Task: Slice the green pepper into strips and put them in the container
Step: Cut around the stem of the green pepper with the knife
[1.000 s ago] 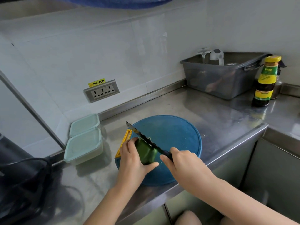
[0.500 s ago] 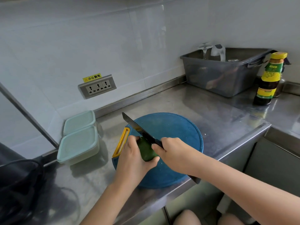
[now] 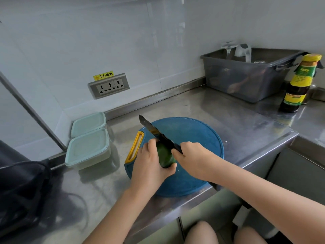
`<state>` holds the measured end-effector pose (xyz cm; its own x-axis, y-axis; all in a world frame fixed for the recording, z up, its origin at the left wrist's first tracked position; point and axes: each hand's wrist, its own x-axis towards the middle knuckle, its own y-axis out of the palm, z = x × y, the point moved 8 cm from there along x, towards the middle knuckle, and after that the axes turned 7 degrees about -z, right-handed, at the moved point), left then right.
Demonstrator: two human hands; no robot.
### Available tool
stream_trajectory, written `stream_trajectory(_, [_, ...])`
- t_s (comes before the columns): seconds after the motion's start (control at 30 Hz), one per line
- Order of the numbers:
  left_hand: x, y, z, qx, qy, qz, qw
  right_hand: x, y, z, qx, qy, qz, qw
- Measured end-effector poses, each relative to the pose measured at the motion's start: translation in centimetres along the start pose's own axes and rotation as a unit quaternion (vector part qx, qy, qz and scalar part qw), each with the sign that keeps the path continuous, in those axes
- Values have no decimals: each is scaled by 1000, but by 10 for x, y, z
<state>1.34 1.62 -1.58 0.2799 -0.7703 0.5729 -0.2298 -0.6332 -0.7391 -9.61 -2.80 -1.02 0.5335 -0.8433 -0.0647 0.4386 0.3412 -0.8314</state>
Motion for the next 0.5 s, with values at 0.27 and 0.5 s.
stream_trajectory(0.27, [0,1,-4,13,7,-4,1000,2,2,-4,20,25,-11,999])
stream_trajectory(0.5, [0,2,-6,25,5,2,1000,2,4,-4,29,40,-10,999])
